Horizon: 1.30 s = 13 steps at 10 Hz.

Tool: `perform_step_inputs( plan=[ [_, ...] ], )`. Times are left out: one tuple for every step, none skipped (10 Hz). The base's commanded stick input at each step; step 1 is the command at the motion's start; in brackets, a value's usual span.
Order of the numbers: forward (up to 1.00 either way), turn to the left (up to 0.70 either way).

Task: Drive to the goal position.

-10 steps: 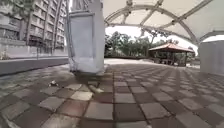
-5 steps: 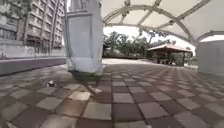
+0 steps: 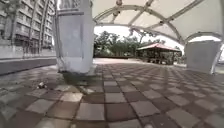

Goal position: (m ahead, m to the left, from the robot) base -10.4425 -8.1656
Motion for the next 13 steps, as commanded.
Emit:
perform_step_inputs(
  plan=[
    [0.00,-0.70],
    [0.00,-0.70],
    [0.00,-0.70],
    [0.00,-0.70],
    [0.00,-0.70],
    [0.00,-0.70],
    [0.00,-0.70],
    [0.00,-0.70],
    [0.00,-0.70],
    [0.00,-0.70],
    [0.00,-0.70],
    [0.00,-0.70],
    [0.00,-0.70]
  ],
)
